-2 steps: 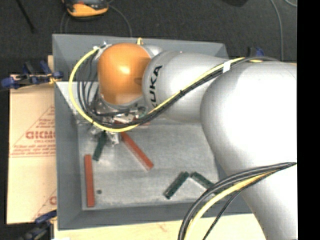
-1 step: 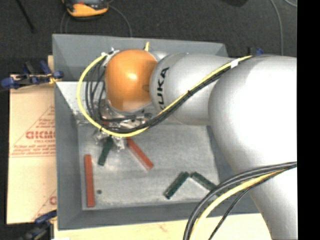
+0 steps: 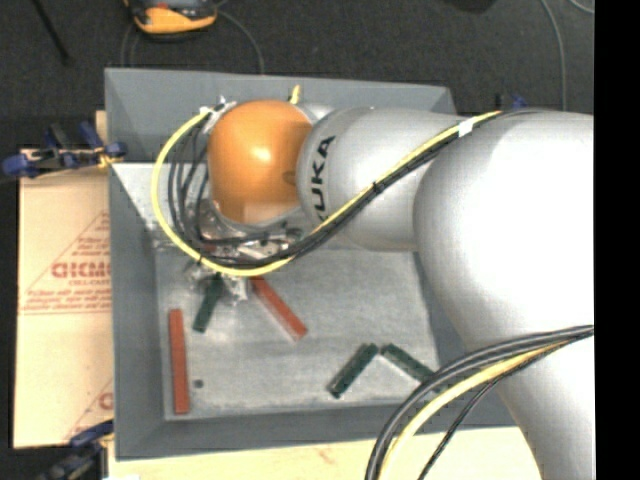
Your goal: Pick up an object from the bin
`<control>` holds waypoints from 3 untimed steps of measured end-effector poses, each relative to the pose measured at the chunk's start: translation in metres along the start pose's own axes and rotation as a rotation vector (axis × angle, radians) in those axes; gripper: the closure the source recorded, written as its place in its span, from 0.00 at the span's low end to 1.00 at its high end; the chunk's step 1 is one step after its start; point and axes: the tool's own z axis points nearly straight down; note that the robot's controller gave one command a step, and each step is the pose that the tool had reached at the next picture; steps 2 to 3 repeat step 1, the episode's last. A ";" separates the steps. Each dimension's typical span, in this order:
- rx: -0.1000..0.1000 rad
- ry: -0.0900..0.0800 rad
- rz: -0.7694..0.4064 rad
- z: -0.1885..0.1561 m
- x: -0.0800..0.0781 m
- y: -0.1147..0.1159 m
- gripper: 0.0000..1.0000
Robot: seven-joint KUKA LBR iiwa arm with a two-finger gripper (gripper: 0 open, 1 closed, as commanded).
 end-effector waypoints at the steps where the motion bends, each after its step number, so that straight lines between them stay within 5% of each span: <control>1: -0.002 0.003 0.046 -0.157 0.028 -0.017 1.00; 3: -0.002 0.003 0.046 -0.157 0.028 -0.017 1.00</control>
Offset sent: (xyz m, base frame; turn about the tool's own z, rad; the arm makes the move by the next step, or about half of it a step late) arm 0.0000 0.0000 0.0000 0.0000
